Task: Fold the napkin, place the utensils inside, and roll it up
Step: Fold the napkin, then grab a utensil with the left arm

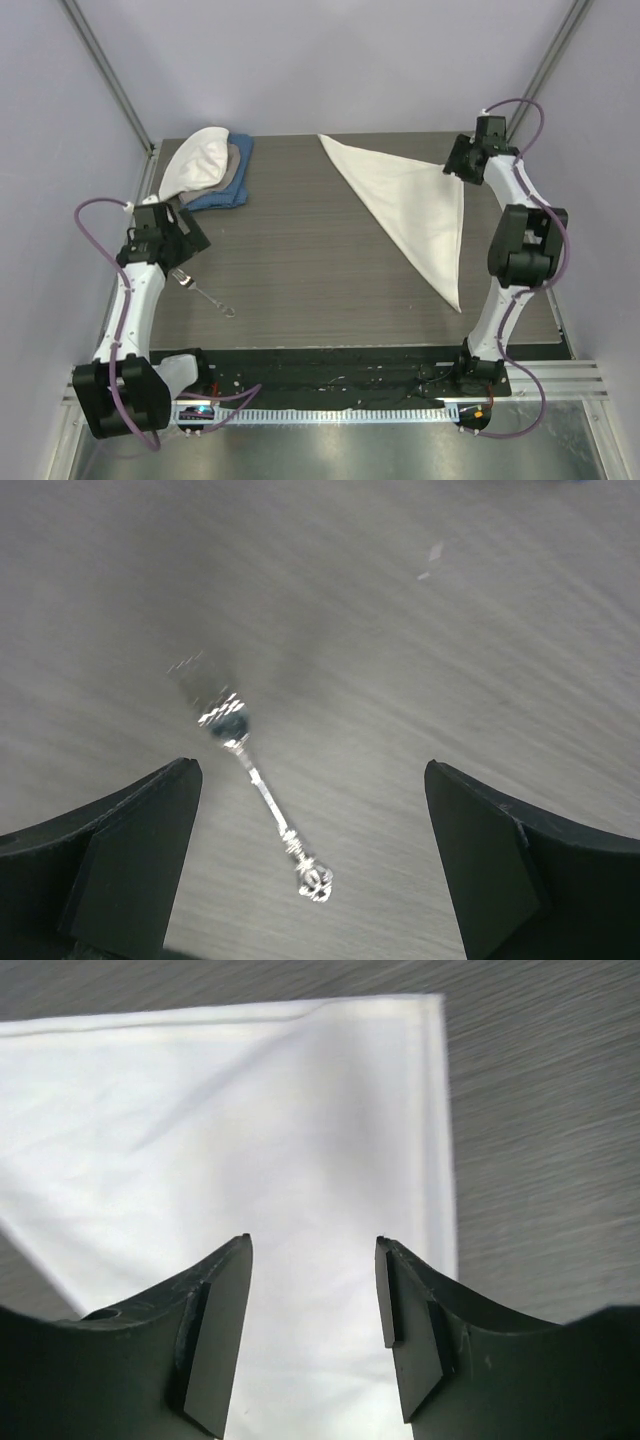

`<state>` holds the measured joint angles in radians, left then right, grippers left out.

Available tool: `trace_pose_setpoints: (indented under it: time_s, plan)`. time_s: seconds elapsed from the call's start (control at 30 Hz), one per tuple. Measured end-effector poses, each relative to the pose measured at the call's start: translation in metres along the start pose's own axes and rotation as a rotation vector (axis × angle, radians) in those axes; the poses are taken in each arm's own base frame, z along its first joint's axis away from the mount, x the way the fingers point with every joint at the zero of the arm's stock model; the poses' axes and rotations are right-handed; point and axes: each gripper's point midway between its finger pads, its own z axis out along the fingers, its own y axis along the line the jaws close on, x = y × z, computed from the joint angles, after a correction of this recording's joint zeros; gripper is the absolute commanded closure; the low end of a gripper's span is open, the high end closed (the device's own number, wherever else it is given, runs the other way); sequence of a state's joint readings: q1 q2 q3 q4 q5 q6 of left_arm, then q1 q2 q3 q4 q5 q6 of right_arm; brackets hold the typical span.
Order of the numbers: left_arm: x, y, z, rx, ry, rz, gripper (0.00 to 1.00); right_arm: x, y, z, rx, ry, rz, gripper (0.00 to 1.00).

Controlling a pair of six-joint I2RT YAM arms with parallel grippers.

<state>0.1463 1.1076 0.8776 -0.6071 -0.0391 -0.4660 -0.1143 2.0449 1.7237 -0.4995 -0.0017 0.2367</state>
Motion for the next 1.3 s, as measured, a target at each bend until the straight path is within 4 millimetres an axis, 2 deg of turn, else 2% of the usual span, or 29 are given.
trace_pose_setpoints:
  time_s: [0.13, 0.2, 0.27, 0.37, 0.47, 0.53, 0.63, 0.8, 0.93, 1.0, 1.13, 1.2, 1.3]
  plan:
    - [0.03, 0.03, -0.004, -0.115, 0.012, -0.059, 0.01, 0.016, 0.043, -0.063, -0.172, -0.054, 0.013, 0.4]
    - [0.044, 0.042, -0.004, -0.163, 0.017, -0.103, 0.03, 0.024, 0.061, -0.082, -0.238, -0.07, 0.001, 0.4]
    - [0.056, 0.052, -0.002, -0.2, 0.018, -0.146, 0.07, 0.038, 0.076, -0.092, -0.29, -0.065, -0.013, 0.4]
    - [0.076, 0.06, 0.005, -0.23, 0.049, -0.208, 0.16, 0.058, 0.086, -0.091, -0.334, -0.026, -0.014, 0.4]
    - [0.094, 0.061, 0.018, -0.251, 0.105, -0.275, 0.25, 0.078, 0.088, -0.087, -0.349, 0.023, -0.001, 0.4]
    - [0.102, 0.061, 0.025, -0.263, 0.131, -0.313, 0.28, 0.082, 0.091, -0.087, -0.357, 0.033, 0.0, 0.4]
    - [0.111, 0.061, 0.034, -0.269, 0.147, -0.363, 0.34, 0.084, 0.107, -0.091, -0.394, 0.026, -0.02, 0.4]
    - [0.11, 0.058, 0.042, -0.259, 0.134, -0.401, 0.45, 0.092, 0.127, -0.097, -0.44, 0.036, -0.049, 0.4]
    - [0.109, 0.057, 0.051, -0.263, 0.141, -0.401, 0.53, 0.094, 0.132, -0.098, -0.448, 0.038, -0.057, 0.4]
    - [0.106, 0.056, 0.054, -0.26, 0.135, -0.401, 0.6, 0.093, 0.134, -0.099, -0.452, 0.036, -0.06, 0.41]
    - [0.103, 0.054, 0.06, -0.257, 0.132, -0.403, 0.87, 0.091, 0.137, -0.101, -0.458, 0.031, -0.064, 0.41]
    - [0.102, 0.053, 0.063, -0.251, 0.133, -0.401, 0.97, 0.092, 0.138, -0.101, -0.46, 0.032, -0.066, 0.41]
    - [0.1, 0.05, 0.065, -0.24, 0.141, -0.396, 1.0, 0.094, 0.141, -0.102, -0.465, 0.034, -0.079, 0.41]
